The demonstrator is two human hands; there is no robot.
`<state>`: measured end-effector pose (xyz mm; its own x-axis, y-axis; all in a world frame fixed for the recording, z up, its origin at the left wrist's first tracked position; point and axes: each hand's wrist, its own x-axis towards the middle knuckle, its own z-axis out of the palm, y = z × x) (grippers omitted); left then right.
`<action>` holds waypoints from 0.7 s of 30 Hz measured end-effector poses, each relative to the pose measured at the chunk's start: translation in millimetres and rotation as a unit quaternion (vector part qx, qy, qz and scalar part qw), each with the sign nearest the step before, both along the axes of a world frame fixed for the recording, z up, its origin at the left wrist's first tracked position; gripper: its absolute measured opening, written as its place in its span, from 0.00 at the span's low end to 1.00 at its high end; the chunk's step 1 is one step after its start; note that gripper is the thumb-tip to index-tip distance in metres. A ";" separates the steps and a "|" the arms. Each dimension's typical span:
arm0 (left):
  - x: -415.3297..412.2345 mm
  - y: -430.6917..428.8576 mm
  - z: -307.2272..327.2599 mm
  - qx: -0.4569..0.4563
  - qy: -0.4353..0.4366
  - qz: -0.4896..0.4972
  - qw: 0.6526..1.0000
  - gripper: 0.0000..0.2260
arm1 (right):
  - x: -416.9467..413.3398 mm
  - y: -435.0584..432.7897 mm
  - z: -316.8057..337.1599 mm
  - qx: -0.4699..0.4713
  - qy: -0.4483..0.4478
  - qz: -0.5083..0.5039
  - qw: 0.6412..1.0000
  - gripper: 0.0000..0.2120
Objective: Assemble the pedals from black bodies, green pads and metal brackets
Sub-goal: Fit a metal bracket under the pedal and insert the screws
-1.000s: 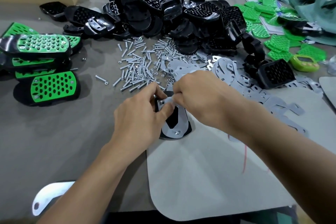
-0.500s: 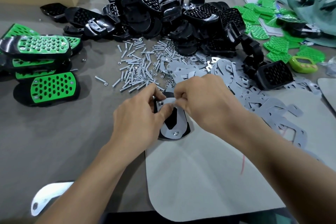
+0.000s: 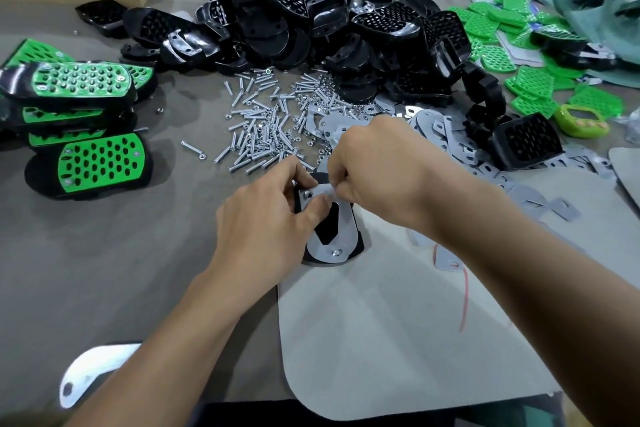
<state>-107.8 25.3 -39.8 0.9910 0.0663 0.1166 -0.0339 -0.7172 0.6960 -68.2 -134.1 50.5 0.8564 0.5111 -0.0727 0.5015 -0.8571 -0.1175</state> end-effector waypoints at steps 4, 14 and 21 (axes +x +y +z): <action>0.4 0.8 -0.8 -0.001 -0.004 -0.007 1.000 0.11 | 2.3 -4.6 -0.2 0.016 0.038 -0.026 0.999 0.16; 0.6 0.3 -1.0 -0.003 0.001 -0.001 1.000 0.11 | -0.1 -31.2 -12.5 0.187 0.064 -0.068 0.978 0.10; 0.2 -0.3 -0.3 0.005 0.004 0.003 1.000 0.10 | -12.6 -47.6 -30.5 0.221 0.068 -0.098 0.968 0.14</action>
<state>-107.7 25.0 -40.1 0.9915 0.0719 0.1087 -0.0231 -0.7244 0.6890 -80.8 -181.8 20.0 0.9381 0.3462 -0.0038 0.2876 -0.7852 -0.5484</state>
